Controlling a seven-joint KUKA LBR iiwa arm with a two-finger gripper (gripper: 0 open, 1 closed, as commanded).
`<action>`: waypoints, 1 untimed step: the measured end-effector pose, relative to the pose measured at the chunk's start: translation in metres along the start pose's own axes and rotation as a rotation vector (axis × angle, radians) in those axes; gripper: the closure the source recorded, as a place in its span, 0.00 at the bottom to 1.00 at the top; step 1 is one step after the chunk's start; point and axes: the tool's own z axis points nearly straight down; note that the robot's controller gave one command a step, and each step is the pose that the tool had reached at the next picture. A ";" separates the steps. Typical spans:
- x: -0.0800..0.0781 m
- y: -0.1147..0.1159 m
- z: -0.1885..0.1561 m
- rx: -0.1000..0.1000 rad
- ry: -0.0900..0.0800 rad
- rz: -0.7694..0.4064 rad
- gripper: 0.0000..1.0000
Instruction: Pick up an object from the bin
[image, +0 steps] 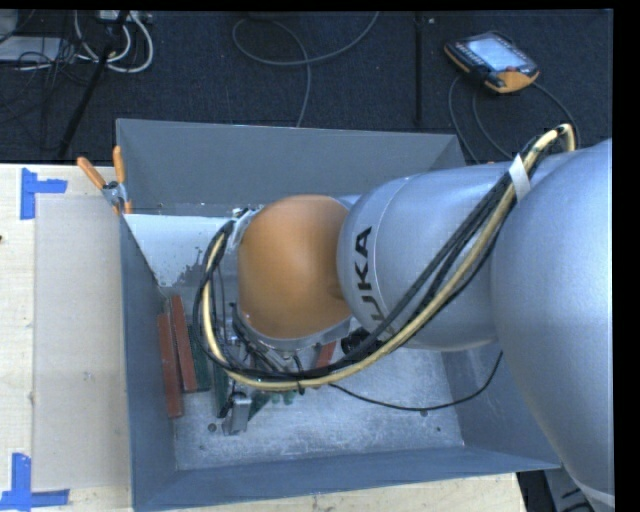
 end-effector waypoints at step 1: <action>-0.002 -0.001 -0.004 -0.002 -0.007 0.004 0.00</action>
Offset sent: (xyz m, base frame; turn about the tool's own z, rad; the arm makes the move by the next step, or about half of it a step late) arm 0.0088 -0.0057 -0.0915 0.0556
